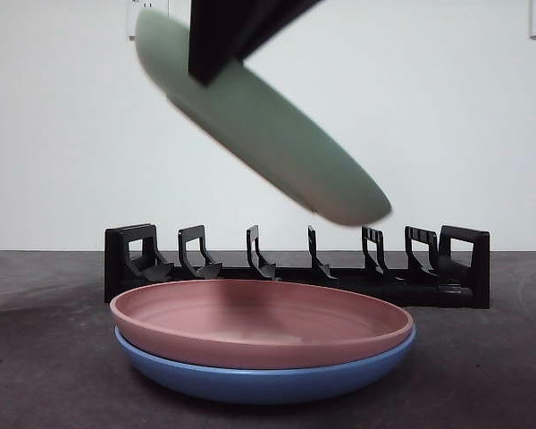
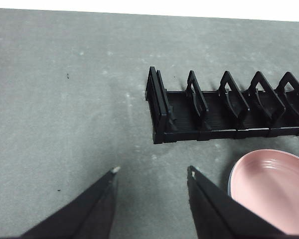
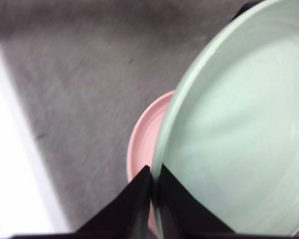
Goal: Place the plate
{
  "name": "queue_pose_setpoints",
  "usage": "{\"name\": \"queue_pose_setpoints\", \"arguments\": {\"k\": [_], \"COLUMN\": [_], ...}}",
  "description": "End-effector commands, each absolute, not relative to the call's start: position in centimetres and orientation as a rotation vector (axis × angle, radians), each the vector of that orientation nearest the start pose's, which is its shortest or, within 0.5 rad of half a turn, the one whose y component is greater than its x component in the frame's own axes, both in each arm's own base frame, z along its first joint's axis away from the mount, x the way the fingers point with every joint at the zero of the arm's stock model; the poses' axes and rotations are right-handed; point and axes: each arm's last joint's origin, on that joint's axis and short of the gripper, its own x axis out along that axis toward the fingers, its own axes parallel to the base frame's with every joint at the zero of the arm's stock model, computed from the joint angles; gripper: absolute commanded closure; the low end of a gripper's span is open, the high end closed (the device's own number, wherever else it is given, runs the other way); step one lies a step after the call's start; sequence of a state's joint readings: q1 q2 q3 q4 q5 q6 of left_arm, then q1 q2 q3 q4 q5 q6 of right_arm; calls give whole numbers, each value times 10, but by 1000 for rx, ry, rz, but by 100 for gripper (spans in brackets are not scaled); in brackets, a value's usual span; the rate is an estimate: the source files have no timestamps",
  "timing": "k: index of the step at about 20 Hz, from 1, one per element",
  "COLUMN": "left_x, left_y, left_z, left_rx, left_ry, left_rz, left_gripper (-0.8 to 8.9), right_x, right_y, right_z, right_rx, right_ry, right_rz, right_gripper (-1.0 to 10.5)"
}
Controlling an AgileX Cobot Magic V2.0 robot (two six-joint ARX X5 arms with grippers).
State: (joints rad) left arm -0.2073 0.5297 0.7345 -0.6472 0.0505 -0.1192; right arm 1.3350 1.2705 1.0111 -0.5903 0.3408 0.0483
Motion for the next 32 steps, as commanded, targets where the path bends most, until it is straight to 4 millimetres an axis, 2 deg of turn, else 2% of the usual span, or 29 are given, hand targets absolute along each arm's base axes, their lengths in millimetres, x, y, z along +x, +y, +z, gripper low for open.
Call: {"name": "queue_pose_setpoints", "arguments": {"k": [1, 7, 15, 23, 32], "left_x": [104, 104, 104, 104, 104], "left_y": [-23, -23, -23, -23, -23], "left_z": [311, 311, 311, 311, 311], "left_rx": [-83, -83, -82, -82, -82], "left_ry": [427, 427, 427, 427, 427], "left_rz": [-228, -228, -228, -228, -228], "left_gripper": [595, 595, 595, 595, 595], "right_x": [63, 62, 66, 66, 64], "right_y": [250, 251, 267, 270, 267], "right_z": [269, 231, 198, 195, 193], "right_rx": [-652, -831, -1089, -1174, -1182], "right_ry": [612, 680, 687, 642, 691], "right_rz": [934, 939, 998, 1056, 1102], "right_gripper": [934, 934, 934, 933, 932]}}
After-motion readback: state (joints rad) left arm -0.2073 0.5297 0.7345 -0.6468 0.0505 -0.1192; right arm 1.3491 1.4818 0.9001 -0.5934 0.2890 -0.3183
